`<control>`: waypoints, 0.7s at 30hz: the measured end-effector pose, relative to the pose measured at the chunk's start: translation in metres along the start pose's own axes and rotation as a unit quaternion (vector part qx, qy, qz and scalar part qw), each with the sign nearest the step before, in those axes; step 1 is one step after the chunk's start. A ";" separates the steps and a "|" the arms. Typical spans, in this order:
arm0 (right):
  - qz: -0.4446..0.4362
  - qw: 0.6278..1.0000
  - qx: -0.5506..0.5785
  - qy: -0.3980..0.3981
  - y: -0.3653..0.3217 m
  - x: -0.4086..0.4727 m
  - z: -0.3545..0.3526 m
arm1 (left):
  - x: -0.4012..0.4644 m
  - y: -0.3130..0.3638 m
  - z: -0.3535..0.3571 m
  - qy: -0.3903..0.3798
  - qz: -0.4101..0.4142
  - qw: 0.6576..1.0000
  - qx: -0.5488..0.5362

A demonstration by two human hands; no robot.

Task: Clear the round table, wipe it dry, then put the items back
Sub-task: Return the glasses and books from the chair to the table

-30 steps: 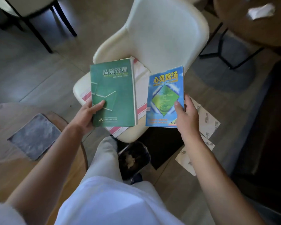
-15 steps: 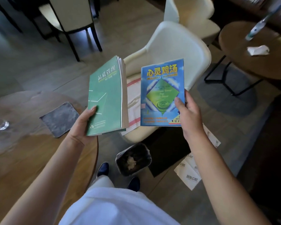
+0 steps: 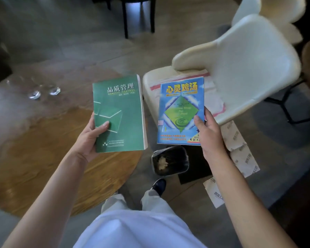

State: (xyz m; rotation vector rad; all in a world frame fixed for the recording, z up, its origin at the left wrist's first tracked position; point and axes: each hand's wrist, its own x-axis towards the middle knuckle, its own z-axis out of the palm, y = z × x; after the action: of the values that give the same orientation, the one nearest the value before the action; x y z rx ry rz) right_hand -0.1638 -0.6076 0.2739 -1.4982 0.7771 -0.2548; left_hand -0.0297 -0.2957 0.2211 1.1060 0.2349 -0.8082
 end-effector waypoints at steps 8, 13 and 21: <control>0.053 0.991 -0.065 -0.106 0.038 -0.009 0.170 | -0.048 0.031 -0.178 0.138 -0.019 0.990 0.007; 0.082 0.979 -0.103 -0.153 0.067 -0.003 0.260 | -0.066 0.040 -0.269 0.234 -0.003 0.972 -0.016; 0.095 0.964 -0.154 -0.197 0.126 0.033 0.372 | -0.041 0.036 -0.370 0.312 -0.003 0.950 -0.002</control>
State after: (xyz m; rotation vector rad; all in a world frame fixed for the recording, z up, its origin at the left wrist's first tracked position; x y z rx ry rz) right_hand 0.0449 -0.3199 0.1037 -1.6809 0.6499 0.3158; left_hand 0.0457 0.0502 0.0993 1.3359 0.7694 -0.4385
